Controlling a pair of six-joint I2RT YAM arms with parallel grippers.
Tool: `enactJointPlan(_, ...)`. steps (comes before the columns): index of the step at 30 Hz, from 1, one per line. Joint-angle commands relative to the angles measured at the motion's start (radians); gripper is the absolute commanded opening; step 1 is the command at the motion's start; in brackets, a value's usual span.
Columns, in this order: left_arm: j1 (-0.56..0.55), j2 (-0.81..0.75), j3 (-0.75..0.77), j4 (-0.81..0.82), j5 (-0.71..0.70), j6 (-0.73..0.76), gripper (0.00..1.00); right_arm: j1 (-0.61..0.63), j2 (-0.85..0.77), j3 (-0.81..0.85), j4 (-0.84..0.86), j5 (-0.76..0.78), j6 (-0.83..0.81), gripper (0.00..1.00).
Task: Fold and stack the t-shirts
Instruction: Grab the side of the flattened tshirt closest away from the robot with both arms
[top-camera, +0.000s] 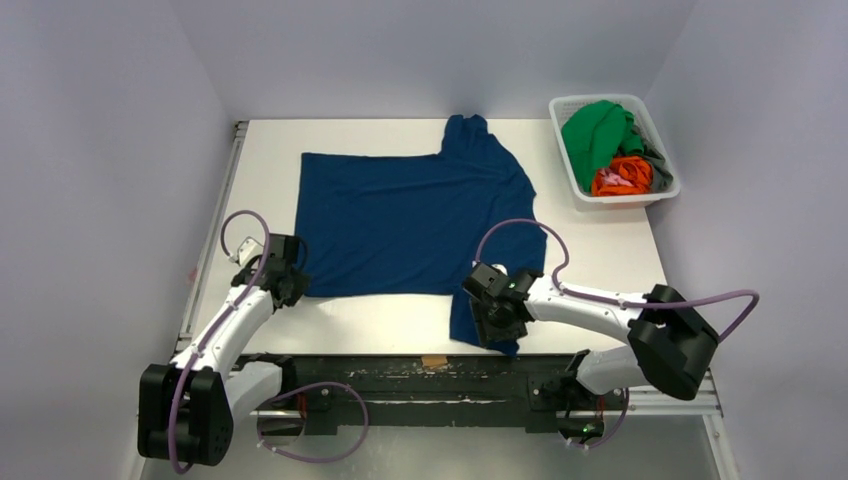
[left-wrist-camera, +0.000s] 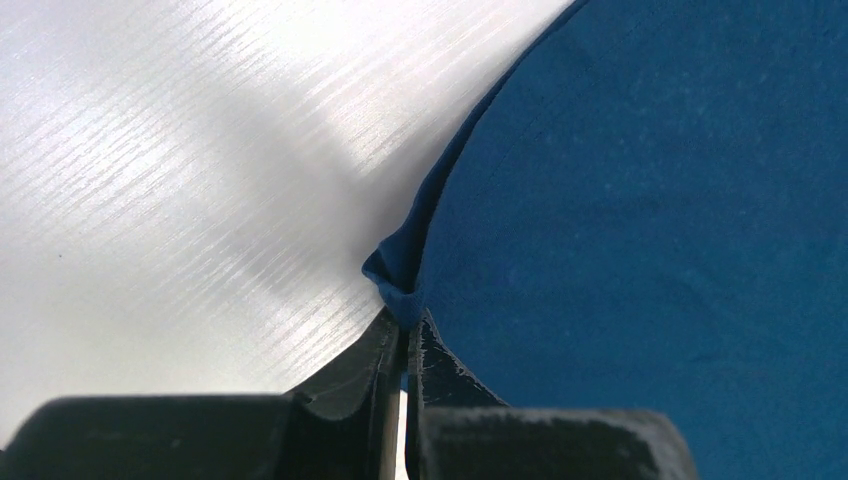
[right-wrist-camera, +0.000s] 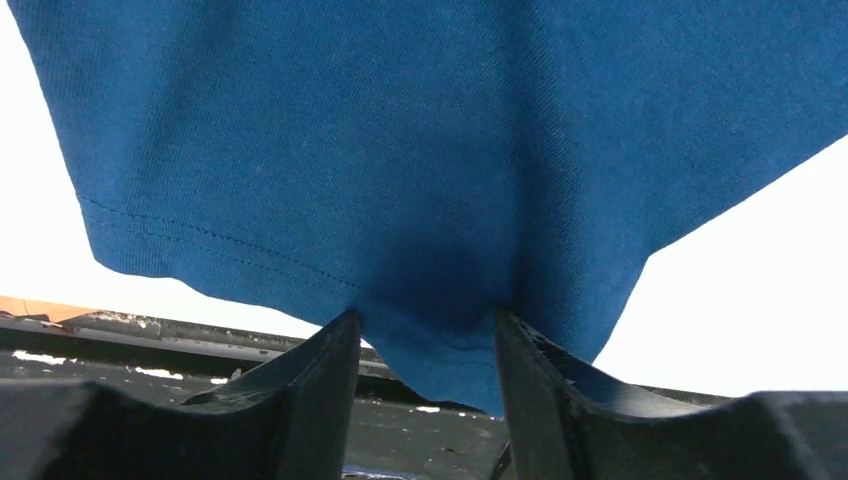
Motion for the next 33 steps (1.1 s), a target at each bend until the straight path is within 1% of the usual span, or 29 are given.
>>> enactJointPlan(1, 0.006, -0.021, -0.007, 0.017, 0.005, 0.023, 0.00, 0.006, 0.042, -0.035, 0.048, 0.022, 0.048, 0.44)
enactJointPlan(3, 0.007, -0.031, -0.010, 0.008, 0.006, 0.021, 0.00, 0.010, 0.034, -0.044, 0.038, 0.016, 0.065, 0.26)
enactJointPlan(5, 0.007, -0.052, -0.016, -0.004, 0.006, 0.020, 0.00, 0.028, 0.000, -0.042, 0.002, 0.011, 0.078, 0.10)
enactJointPlan(8, 0.007, -0.105, -0.032, -0.043, 0.003, 0.017, 0.00, 0.080, -0.062, -0.016, -0.122, 0.021, 0.079, 0.00)
enactJointPlan(10, 0.006, -0.157, -0.043, -0.083, -0.005, 0.012, 0.00, 0.109, -0.105, -0.014, -0.192, 0.004, 0.091, 0.00)
enactJointPlan(12, 0.006, -0.223, -0.062, -0.125, -0.013, 0.001, 0.00, 0.145, -0.149, -0.026, -0.220, -0.037, 0.115, 0.00)
enactJointPlan(15, 0.006, -0.331, -0.089, -0.201, -0.013, -0.009, 0.00, 0.200, -0.207, -0.033, -0.249, -0.058, 0.153, 0.00)
enactJointPlan(19, 0.006, -0.458, -0.092, -0.295, -0.019, -0.005, 0.00, 0.230, -0.267, -0.028, -0.248, -0.071, 0.179, 0.00)
enactJointPlan(22, 0.004, -0.505, -0.093, -0.296, 0.000, 0.000, 0.00, 0.230, -0.272, 0.019, -0.235, -0.027, 0.163, 0.00)
enactJointPlan(25, 0.006, -0.499, -0.088, -0.257, 0.035, 0.004, 0.00, 0.229, -0.253, 0.084, -0.227, 0.035, 0.169, 0.00)
enactJointPlan(29, 0.006, -0.431, -0.049, -0.208, 0.054, 0.016, 0.00, 0.218, -0.232, 0.191, -0.252, 0.205, 0.169, 0.00)
enactJointPlan(33, 0.005, -0.338, -0.013, -0.148, 0.069, 0.031, 0.00, 0.134, -0.225, 0.261, -0.245, 0.308, 0.159, 0.00)
